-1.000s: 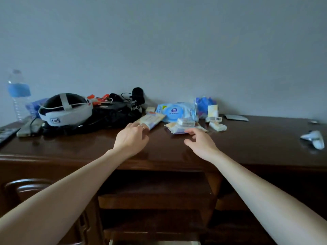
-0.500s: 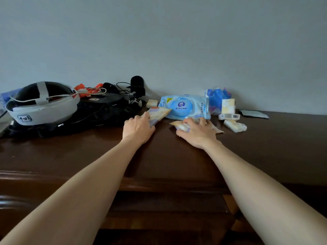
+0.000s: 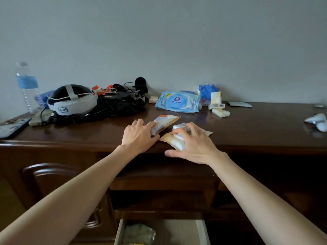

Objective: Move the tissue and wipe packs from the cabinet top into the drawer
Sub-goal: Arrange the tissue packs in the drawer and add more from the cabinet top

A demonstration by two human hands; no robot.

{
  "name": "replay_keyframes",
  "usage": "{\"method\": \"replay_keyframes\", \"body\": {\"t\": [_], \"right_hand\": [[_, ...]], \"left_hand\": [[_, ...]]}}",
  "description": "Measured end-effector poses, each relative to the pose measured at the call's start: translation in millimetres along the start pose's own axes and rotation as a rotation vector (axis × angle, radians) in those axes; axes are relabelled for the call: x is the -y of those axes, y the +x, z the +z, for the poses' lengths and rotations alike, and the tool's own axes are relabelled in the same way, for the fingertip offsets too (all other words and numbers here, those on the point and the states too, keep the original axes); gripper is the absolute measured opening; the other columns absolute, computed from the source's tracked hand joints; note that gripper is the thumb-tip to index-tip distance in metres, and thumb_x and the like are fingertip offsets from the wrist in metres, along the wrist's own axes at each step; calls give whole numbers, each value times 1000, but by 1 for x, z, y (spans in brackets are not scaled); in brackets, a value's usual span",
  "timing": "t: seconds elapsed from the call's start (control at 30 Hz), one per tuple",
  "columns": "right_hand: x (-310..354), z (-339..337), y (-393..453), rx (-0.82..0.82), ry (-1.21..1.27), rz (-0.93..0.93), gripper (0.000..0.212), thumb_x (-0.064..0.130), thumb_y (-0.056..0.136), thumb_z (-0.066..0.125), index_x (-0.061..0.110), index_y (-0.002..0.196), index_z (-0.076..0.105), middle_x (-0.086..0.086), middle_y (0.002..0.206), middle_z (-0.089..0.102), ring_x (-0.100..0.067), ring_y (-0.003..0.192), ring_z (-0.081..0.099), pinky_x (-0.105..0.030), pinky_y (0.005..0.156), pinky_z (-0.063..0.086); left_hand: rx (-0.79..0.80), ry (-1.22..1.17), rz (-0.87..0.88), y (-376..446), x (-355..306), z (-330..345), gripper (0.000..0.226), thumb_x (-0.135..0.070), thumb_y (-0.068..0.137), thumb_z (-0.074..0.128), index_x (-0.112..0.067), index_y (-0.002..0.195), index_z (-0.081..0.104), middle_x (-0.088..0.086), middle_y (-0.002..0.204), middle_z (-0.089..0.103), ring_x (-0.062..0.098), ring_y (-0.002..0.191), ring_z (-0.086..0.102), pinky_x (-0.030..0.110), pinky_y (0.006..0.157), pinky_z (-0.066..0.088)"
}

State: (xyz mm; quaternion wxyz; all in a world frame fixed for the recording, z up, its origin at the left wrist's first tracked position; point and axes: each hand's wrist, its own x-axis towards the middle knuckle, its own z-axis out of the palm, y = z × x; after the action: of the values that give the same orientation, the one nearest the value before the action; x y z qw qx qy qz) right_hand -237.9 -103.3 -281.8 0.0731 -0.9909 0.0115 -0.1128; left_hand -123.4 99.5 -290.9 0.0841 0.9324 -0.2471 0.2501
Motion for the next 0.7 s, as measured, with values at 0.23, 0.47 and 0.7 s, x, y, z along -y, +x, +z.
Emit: {"method": "replay_keyframes", "body": {"t": [0.23,0.47,0.7], "right_hand": [[-4,-6,-77,-263,-155,-181,72,28,77,80,37,142,50,-5,147,42,-32,126,55,-33,68,46],[-1,51,-147,-444,118,-199,49,37,94,47,36,143,49,7,146,51,-15,107,67,-33,51,55],[-35,187,-212,21,381,189,46,39,104,52,53,145,37,25,151,43,-11,121,61,-40,90,54]], "left_hand": [[-158,-80,127,-107,-3,-36,51,-55,90,66,-30,134,63,2,105,57,26,99,58,36,61,53],[-189,-172,219,-199,-12,-5,85,-30,83,79,-35,156,36,6,150,44,21,111,59,29,43,52],[300,-209,160,-318,-19,113,74,-41,97,57,-44,159,16,-11,164,31,18,133,54,37,73,61]]}}
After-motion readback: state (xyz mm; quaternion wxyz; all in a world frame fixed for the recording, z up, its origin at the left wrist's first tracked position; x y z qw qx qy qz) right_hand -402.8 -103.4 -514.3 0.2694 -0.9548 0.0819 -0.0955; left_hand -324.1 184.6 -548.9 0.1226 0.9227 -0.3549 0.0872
